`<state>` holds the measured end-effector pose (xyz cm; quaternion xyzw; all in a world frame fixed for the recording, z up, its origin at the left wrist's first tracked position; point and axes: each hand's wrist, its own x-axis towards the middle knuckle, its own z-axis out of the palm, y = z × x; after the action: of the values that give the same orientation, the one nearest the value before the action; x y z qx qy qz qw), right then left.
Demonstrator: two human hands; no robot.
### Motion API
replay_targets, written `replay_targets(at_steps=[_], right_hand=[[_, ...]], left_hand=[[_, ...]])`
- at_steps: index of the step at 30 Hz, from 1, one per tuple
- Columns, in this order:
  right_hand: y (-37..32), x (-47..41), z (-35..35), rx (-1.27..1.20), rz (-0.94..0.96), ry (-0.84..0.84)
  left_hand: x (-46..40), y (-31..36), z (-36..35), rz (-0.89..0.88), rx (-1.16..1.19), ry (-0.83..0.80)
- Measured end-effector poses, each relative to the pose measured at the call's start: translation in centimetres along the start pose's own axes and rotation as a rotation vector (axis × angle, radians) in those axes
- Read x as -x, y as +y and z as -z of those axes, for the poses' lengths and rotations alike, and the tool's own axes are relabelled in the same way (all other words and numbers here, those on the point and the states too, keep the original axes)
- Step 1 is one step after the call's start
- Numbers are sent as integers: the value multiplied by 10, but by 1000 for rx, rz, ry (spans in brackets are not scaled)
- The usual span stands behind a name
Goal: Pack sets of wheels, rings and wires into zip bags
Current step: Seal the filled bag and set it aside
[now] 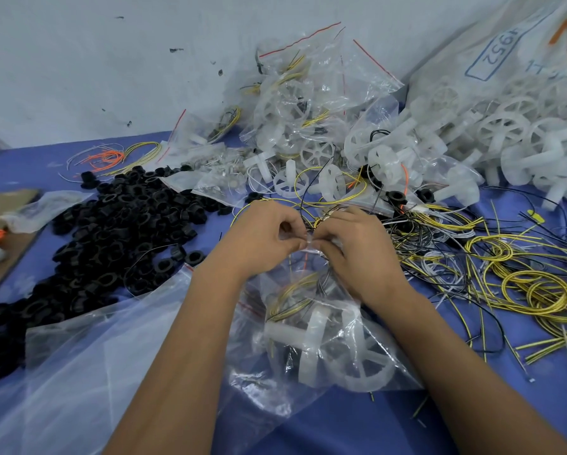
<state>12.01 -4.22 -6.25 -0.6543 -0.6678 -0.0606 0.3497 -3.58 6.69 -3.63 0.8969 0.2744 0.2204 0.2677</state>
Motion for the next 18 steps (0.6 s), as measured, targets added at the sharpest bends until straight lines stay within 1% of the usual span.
replay_targets(at_steps=[6, 10, 13, 18], right_hand=[[0, 0, 0, 36, -13, -18], [-1, 0, 1, 39, -4, -2], [-1, 0, 3, 37, -19, 7], [-2, 1, 4, 24, -60, 7]], left_hand=[[1, 0, 0, -8, -27, 4], [-1, 4, -3, -67, -51, 23], [0, 1, -1, -25, 12, 34], [3, -7, 6, 28, 29, 58]])
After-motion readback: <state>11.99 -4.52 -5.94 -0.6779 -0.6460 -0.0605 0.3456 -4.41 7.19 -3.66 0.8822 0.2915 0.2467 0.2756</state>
